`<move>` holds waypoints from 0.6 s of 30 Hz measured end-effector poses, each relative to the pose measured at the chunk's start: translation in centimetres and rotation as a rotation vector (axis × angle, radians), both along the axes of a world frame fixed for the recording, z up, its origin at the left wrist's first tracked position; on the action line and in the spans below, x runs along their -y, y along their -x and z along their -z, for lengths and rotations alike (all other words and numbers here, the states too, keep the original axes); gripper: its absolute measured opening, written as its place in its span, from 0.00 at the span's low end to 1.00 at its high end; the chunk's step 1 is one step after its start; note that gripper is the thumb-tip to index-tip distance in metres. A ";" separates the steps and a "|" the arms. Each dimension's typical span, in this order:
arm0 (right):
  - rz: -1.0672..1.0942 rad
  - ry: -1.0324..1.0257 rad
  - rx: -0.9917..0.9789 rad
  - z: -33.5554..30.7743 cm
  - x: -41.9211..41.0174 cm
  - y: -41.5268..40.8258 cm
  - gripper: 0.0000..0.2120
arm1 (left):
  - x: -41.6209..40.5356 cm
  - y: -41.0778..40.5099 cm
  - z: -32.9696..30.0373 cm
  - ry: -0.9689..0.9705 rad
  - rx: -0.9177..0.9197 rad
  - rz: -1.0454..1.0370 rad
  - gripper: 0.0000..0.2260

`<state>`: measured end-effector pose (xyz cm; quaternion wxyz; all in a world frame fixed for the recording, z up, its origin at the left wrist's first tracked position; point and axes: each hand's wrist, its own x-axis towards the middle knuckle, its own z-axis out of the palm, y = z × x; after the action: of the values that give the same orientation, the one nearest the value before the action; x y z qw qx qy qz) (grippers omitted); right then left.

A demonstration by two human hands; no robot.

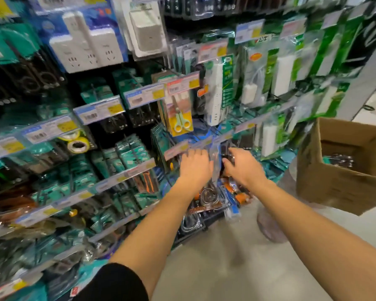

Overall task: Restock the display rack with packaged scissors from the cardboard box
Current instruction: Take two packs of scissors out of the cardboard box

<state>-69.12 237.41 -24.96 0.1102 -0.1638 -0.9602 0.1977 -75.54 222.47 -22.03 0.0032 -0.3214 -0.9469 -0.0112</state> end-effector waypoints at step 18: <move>0.397 -0.134 0.037 1.0 -30.1 -20.5 0.21 | -34.6 -14.7 0.8 0.052 -0.097 0.383 0.16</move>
<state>-48.58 267.52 -25.91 0.1401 -0.3457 -0.9219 0.1045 -60.81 257.03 -22.86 0.0384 -0.4957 -0.8672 0.0285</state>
